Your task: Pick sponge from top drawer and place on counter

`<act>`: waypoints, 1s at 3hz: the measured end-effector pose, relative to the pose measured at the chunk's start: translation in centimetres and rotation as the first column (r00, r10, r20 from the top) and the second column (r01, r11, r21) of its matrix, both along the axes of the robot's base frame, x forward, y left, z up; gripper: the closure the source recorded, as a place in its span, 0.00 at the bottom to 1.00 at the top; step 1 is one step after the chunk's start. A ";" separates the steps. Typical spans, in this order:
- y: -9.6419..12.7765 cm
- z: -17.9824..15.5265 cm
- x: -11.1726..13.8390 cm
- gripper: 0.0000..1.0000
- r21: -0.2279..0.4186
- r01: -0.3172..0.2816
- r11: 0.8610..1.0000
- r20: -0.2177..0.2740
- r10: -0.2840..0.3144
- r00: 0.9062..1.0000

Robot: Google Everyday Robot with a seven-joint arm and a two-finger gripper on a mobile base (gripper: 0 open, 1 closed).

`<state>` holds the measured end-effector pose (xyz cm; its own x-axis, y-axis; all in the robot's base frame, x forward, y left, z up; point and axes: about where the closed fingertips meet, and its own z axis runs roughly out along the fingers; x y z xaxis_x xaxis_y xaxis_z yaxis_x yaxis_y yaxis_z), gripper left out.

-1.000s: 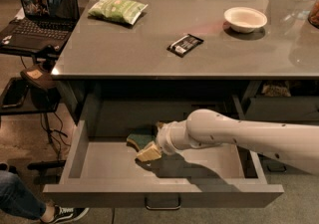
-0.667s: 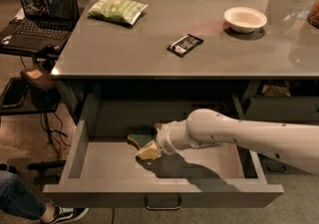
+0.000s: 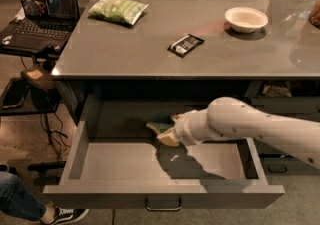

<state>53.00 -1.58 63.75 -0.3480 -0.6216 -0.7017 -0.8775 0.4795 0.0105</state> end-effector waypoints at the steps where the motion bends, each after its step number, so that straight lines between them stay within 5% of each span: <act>1: -9.0 6.8 1.6 1.00 -0.085 0.152 0.985 0.104 -0.143 0.984; 2: -18.6 14.0 2.6 1.00 -0.162 0.290 0.943 0.210 -0.254 0.944; 3: -21.6 16.3 2.8 1.00 -0.186 0.325 0.927 0.245 -0.276 0.929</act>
Offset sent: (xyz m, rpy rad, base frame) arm 0.0350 -0.3141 0.2337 -0.3167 -0.2924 -0.4498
